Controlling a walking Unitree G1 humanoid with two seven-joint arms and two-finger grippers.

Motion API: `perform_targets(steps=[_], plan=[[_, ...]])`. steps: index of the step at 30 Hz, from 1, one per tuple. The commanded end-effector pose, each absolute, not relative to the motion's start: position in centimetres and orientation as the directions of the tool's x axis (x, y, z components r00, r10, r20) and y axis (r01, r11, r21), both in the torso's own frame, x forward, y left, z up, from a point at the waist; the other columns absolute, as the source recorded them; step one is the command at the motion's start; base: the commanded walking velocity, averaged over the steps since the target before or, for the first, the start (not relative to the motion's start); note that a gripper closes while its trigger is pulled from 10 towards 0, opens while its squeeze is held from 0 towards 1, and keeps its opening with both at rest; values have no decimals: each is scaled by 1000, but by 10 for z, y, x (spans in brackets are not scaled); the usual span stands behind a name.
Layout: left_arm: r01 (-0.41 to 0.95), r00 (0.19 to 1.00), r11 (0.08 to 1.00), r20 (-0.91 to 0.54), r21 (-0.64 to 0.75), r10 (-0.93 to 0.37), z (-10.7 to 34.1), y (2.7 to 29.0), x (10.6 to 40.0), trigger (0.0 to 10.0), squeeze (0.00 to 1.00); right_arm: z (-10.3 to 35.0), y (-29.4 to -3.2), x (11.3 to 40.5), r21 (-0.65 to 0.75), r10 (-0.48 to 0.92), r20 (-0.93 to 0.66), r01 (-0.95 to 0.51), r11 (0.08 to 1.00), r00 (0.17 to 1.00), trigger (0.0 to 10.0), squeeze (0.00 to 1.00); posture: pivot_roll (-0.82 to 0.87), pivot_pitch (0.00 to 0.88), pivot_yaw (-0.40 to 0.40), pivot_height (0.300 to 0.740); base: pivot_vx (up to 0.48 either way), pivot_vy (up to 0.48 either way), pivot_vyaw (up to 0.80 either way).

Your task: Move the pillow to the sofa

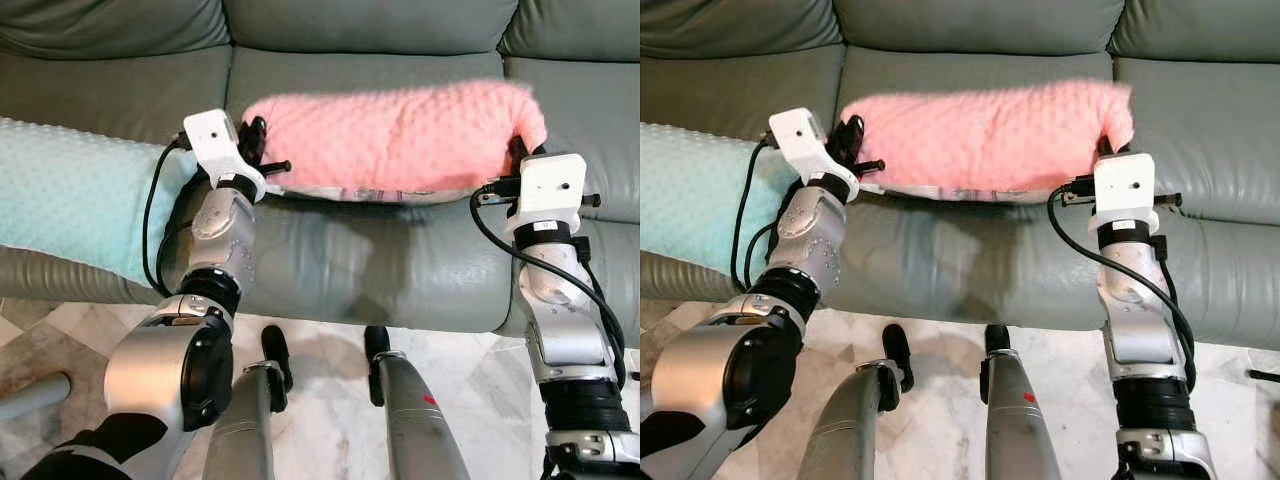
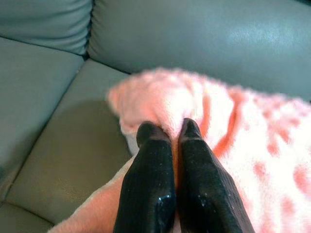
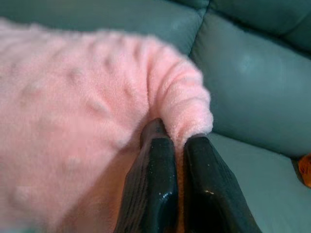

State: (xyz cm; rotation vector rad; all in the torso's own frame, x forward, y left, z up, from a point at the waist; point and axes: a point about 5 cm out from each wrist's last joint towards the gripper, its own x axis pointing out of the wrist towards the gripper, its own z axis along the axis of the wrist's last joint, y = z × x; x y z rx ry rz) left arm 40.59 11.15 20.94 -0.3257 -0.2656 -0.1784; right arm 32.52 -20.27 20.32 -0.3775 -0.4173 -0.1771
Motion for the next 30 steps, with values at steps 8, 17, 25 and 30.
perform_targets(steps=[8, 17, 25, 30], plan=[[132, 991, 968, 62, -215, -121, 129, 131, 381, 10000, 78, 139, -181, 308, -266, -60, 219, 119, 957, 974, 10000, 0, -328, 769, 102, 740, 0, 0, 0], [82, 996, 980, 34, -181, -78, 110, 147, 370, 10000, 1000, 111, -181, 297, -219, -73, 116, 97, 971, 991, 10000, 1000, -314, 777, 103, 740, 0, 0, 0], [95, 996, 982, 15, -163, -94, 99, 146, 363, 10000, 1000, 106, -191, 293, -200, -77, 85, 93, 975, 993, 10000, 1000, -314, 778, 106, 740, 0, 0, 0], [90, 996, 982, 2, -165, -91, 92, 144, 358, 10000, 1000, 107, -190, 292, -200, -68, 85, 84, 976, 994, 10000, 1000, -319, 774, 103, 740, 0, 0, 0]])
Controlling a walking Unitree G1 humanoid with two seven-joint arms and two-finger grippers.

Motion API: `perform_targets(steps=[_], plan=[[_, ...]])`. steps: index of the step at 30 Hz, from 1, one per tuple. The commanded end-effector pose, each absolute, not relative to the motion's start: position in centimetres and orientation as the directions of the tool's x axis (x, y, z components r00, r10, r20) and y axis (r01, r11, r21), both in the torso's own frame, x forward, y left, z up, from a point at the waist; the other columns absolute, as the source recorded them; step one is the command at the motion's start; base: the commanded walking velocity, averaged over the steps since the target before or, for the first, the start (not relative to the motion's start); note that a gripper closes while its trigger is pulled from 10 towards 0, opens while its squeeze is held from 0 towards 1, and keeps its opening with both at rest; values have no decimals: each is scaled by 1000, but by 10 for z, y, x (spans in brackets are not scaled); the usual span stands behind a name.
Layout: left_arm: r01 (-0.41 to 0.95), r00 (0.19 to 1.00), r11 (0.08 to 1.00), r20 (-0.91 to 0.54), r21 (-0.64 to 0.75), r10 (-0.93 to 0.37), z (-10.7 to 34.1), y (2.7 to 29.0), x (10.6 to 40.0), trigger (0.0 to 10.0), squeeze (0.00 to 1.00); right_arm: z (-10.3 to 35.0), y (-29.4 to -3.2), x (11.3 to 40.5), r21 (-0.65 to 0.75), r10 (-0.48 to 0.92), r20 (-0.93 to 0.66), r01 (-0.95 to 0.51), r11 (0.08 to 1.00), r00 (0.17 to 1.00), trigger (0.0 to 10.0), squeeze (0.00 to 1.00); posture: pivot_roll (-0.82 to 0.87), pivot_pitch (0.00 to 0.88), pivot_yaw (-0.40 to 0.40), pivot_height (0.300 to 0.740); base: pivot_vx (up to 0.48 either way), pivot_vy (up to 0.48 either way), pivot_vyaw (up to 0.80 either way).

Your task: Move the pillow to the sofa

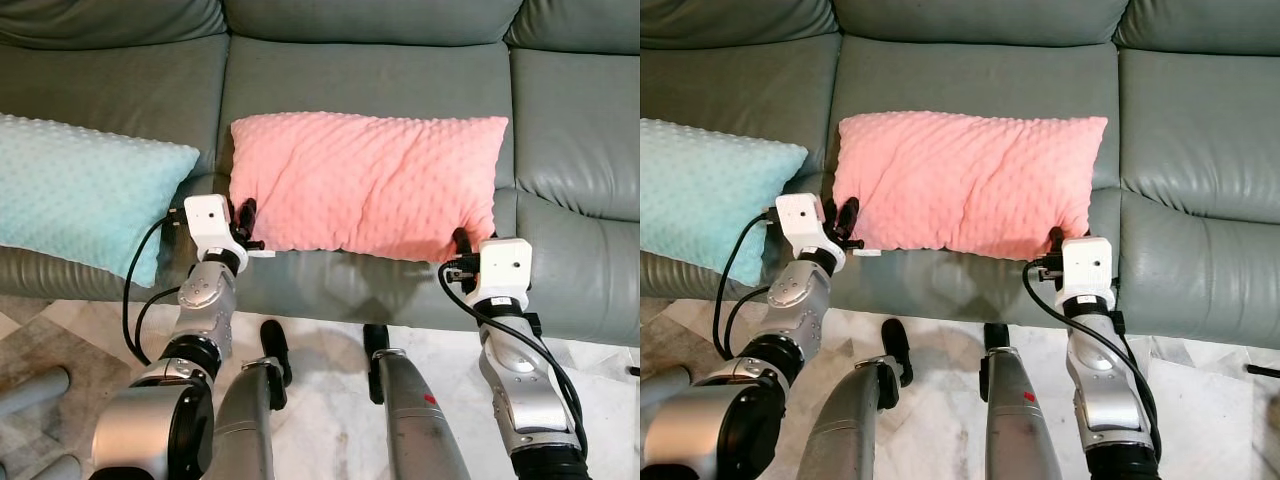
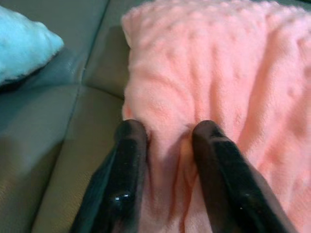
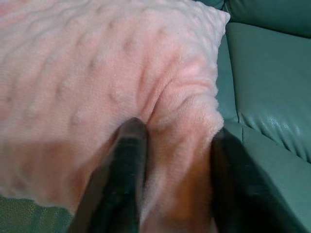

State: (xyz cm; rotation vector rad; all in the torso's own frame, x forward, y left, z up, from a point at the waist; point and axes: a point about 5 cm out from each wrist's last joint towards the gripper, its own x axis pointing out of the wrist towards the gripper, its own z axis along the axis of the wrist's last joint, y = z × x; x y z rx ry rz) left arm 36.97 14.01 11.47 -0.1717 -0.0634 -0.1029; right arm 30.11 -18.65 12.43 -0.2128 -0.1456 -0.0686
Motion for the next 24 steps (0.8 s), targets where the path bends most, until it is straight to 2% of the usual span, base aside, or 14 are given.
perform_targets(steps=[1, 17, 22, 24], plan=[[90, 996, 982, 3, -167, -90, 92, 144, 358, 10000, 1000, 107, -191, 291, -200, -65, 85, 81, 976, 994, 10000, 1000, -319, 771, 104, 740, 0, 0, 0], [93, 996, 985, 14, -148, -92, 97, 150, 360, 10000, 1000, 100, -188, 288, -221, -40, 57, 52, 974, 998, 10000, 1000, -303, 743, 116, 740, 0, 0, 0], [109, 994, 986, -3, -128, -110, 90, 151, 356, 10000, 1000, 95, -190, 289, -221, -49, 44, 58, 973, 998, 10000, 1000, -288, 708, 126, 740, 0, 0, 0], [149, 988, 985, -29, -92, -152, 78, 154, 347, 10000, 1000, 90, -188, 289, -219, -37, 26, 42, 975, 999, 10000, 1000, -271, 659, 139, 740, 0, 0, 0]])
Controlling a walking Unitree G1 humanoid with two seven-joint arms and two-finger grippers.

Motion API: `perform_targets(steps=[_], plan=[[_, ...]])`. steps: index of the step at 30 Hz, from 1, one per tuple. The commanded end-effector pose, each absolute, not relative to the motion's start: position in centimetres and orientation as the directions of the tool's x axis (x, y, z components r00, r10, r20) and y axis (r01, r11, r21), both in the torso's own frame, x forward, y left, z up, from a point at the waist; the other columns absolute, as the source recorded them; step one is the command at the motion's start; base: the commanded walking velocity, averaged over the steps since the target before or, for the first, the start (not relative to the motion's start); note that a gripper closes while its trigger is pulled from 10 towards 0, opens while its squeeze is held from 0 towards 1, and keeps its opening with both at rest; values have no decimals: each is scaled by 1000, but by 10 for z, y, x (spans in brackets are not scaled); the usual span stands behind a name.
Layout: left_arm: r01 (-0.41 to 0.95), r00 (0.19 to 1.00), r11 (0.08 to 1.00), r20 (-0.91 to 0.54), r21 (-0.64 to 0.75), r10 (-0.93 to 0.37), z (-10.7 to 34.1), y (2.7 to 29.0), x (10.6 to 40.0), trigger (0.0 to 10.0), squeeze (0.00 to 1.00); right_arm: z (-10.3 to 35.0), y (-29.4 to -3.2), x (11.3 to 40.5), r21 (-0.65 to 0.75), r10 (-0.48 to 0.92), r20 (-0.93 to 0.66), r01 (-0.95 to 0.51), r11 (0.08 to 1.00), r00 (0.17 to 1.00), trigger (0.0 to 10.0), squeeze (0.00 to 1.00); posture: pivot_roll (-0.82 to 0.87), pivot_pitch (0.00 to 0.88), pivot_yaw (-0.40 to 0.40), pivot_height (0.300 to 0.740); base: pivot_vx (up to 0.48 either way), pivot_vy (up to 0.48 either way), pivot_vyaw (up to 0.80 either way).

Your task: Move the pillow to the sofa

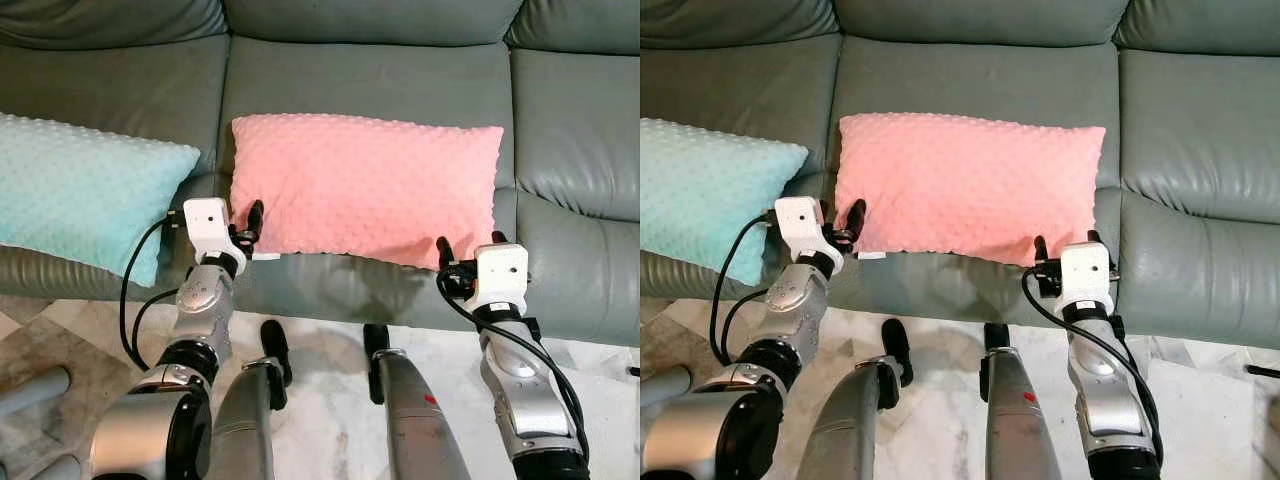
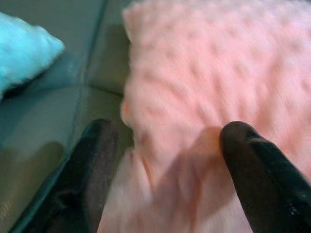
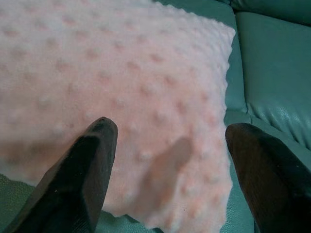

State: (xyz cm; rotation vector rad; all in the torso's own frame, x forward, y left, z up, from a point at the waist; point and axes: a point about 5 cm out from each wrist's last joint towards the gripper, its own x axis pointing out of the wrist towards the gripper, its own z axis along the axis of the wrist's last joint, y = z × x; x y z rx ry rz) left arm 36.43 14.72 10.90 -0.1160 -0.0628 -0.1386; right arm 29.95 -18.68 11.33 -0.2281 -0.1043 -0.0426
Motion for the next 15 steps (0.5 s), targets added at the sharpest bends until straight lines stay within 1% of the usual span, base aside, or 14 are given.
perform_targets(steps=[1, 3, 5, 6, 7, 8, 9, 11, 12, 15], plan=[[156, 986, 984, -39, -84, -159, 75, 156, 344, 10000, 1000, 89, -187, 289, -221, -32, 21, 36, 975, 999, 10000, 1000, -271, 659, 139, 740, 0, 0, 0], [192, 978, 980, -77, -46, -195, 60, 162, 332, 10000, 1000, 78, -184, 286, -190, -1, -33, -5, 982, 999, 10000, 1000, -243, 584, 154, 740, 0, 0, 0], [194, 975, 980, -99, -44, -198, 54, 165, 327, 10000, 1000, 71, -182, 284, -173, 15, -62, -26, 985, 998, 10000, 1000, -241, 571, 154, 740, 0, 0, 0], [210, 969, 977, -126, -33, -213, 46, 166, 321, 10000, 1000, 62, -177, 280, -154, 39, -96, -54, 987, 995, 10000, 1000, -232, 525, 154, 740, 0, 0, 0], [210, 969, 977, -126, -33, -213, 46, 166, 321, 10000, 1000, 62, -177, 280, -154, 39, -96, -54, 987, 995, 10000, 1000, -232, 525, 154, 740, 0, 0, 0], [218, 963, 976, -158, -23, -219, 38, 168, 315, 10000, 1000, 51, -174, 275, -143, 62, -136, -82, 986, 989, 10000, 1000, -223, 478, 150, 740, 0, 0, 0], [219, 957, 976, -193, -16, -218, 31, 170, 308, 10000, 1000, 40, -172, 269, -130, 66, -172, -90, 987, 983, 10000, 1000, -218, 451, 147, 740, 0, 0, 0], [220, 955, 975, -201, -15, -219, 29, 170, 307, 10000, 1000, 38, -172, 268, -127, 66, -180, -90, 988, 981, 10000, 1000, -218, 451, 147, 740, 0, 0, 0], [218, 950, 976, -228, -4, -214, 23, 172, 302, 10000, 1000, 30, -171, 264, -117, 67, -203, -92, 989, 977, 10000, 1000, -209, 396, 137, 740, 0, 0, 0], [228, 910, 972, -366, 51, -194, -3, 181, 279, 10000, 1000, -1, -170, 246, -101, 56, -321, -93, 990, 945, 10000, 1000, -198, 325, 122, 740, 0, 0, 0]])
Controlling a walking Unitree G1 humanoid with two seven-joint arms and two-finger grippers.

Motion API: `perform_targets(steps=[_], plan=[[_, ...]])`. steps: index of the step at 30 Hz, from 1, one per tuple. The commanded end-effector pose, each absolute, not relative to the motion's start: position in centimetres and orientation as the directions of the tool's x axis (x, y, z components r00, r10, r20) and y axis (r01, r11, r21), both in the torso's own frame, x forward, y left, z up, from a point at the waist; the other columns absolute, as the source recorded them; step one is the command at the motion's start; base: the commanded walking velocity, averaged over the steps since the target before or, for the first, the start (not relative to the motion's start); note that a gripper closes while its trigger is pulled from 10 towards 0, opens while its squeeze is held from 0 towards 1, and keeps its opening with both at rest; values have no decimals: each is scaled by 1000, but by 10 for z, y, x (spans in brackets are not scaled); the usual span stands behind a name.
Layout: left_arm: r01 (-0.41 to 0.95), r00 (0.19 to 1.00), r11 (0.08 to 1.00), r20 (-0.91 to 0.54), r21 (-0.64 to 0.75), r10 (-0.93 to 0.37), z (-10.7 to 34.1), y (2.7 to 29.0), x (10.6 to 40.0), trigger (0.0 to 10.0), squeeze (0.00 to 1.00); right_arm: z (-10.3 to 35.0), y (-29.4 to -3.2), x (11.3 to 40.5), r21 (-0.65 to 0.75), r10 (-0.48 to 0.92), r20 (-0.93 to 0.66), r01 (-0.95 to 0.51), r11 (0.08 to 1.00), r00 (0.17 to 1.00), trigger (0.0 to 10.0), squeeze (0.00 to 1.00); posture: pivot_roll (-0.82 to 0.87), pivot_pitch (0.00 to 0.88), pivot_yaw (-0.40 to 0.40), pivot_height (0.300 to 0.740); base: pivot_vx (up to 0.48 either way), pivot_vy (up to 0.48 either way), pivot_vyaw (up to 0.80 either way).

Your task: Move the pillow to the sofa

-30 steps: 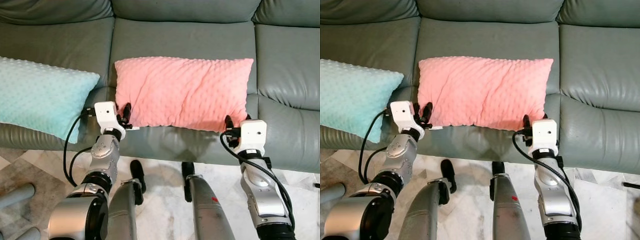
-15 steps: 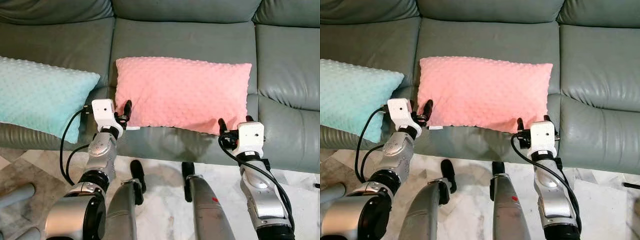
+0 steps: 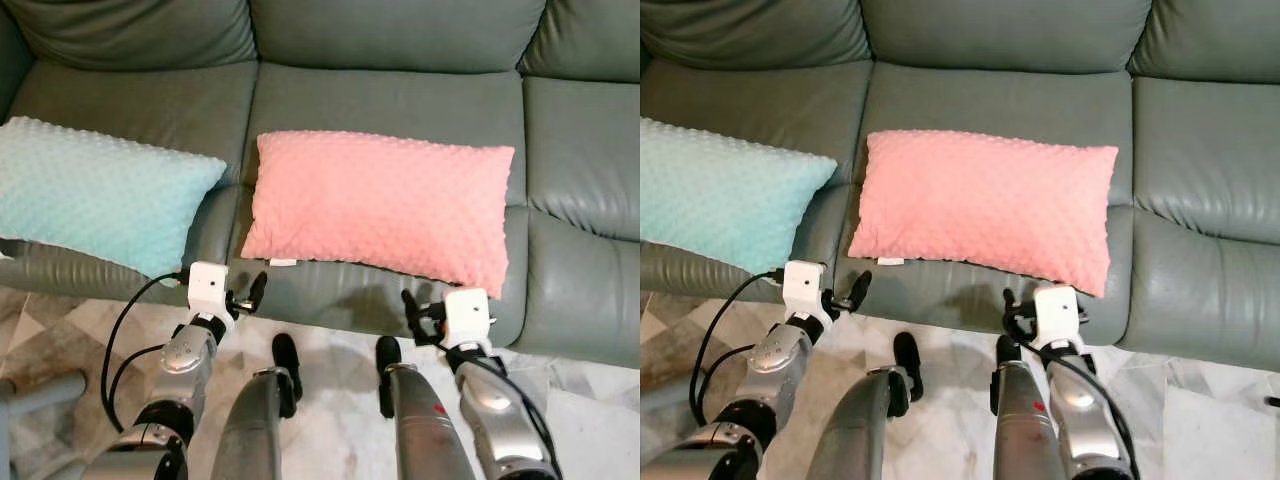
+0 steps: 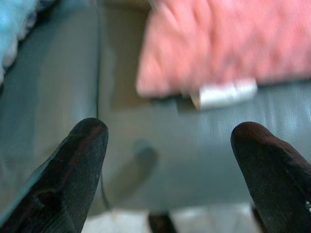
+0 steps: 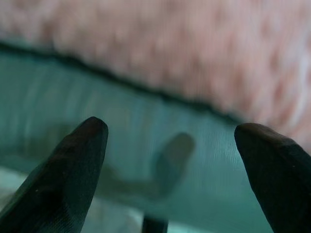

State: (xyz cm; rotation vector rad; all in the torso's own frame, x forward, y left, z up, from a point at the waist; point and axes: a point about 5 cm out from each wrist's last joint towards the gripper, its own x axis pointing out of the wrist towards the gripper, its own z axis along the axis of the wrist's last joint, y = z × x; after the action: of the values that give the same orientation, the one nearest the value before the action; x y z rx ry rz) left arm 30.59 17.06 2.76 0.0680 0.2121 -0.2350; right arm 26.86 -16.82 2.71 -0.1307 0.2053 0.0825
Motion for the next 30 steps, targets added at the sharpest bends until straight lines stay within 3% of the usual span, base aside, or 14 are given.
perform_targets(steps=[1, 7, 11, 14, 18, 19, 20, 25, 26, 27, 29, 30], plan=[[239, 896, 969, -400, 69, -193, -9, 181, 274, 10000, 1000, -8, -170, 243, -93, 50, -349, -88, 992, 936, 10000, 1000, -195, 305, 118, 740, 0, 0, 0], [303, 800, 936, -582, 181, -146, -42, 192, 238, 10000, 1000, -43, -177, 218, -162, 44, -509, -146, 976, 860, 10000, 1000, -189, 190, 101, 740, 0, 0, 0], [329, 636, 921, -770, 211, -51, -70, 214, 196, 10000, 1000, -74, -204, 180, -242, -41, -696, -180, 953, 717, 10000, 1000, -189, 99, 91, 740, 0, 0, 0], [337, 583, 920, -811, 200, -38, -75, 221, 185, 10000, 1000, -82, -219, 162, -262, -74, -765, -203, 944, 640, 10000, 1000, -192, 68, 85, 740, 0, 0, 0], [376, 572, 903, -819, 205, -52, -74, 217, 188, 10000, 1000, -85, -230, 154, -265, -89, -803, -219, 939, 589, 10000, 1000, -186, 13, 70, 740, 0, 0, 0], [383, 571, 901, -819, 206, -56, -74, 215, 190, 10000, 63, -85, -232, 153, -260, -86, -811, -225, 939, 579, 10000, 1000, -186, 4, 68, 740, 0, 0, 0], [379, 571, 903, -819, 202, -56, -73, 213, 193, 10000, 0, -85, -233, 154, -257, -83, -815, -229, 939, 574, 10000, 1000, -185, 0, 65, 740, 0, 0, 0], [366, 576, 913, -814, 179, -71, -70, 203, 203, 10000, 0, -80, -223, 173, -240, -39, -808, -268, 933, 588, 10000, 1000, -187, 0, 61, 740, 0, 0, 0], [382, 568, 906, -820, 183, -74, -71, 201, 204, 10000, 0, -79, -216, 179, -219, -17, -803, -268, 938, 595, 10000, 941, -186, 0, 58, 740, 0, 0, 0], [389, 565, 902, -822, 186, -74, -71, 200, 204, 10000, 0, -78, -214, 182, -211, -9, -802, -269, 940, 598, 10000, 616, -184, 0, 56, 740, 0, 0, 0], [395, 555, 903, -827, 168, -89, -71, 198, 204, 10000, 0, -77, -209, 186, -204, 5, -797, -277, 939, 604, 10000, 616, -184, 0, 56, 740, 0, 0, 0], [407, 557, 897, -826, 175, -92, -71, 196, 204, 10000, 0, -76, -199, 192, -187, 34, -790, -293, 937, 613, 10000, 510, -184, 0, 56, 740, 0, 0, 0]])
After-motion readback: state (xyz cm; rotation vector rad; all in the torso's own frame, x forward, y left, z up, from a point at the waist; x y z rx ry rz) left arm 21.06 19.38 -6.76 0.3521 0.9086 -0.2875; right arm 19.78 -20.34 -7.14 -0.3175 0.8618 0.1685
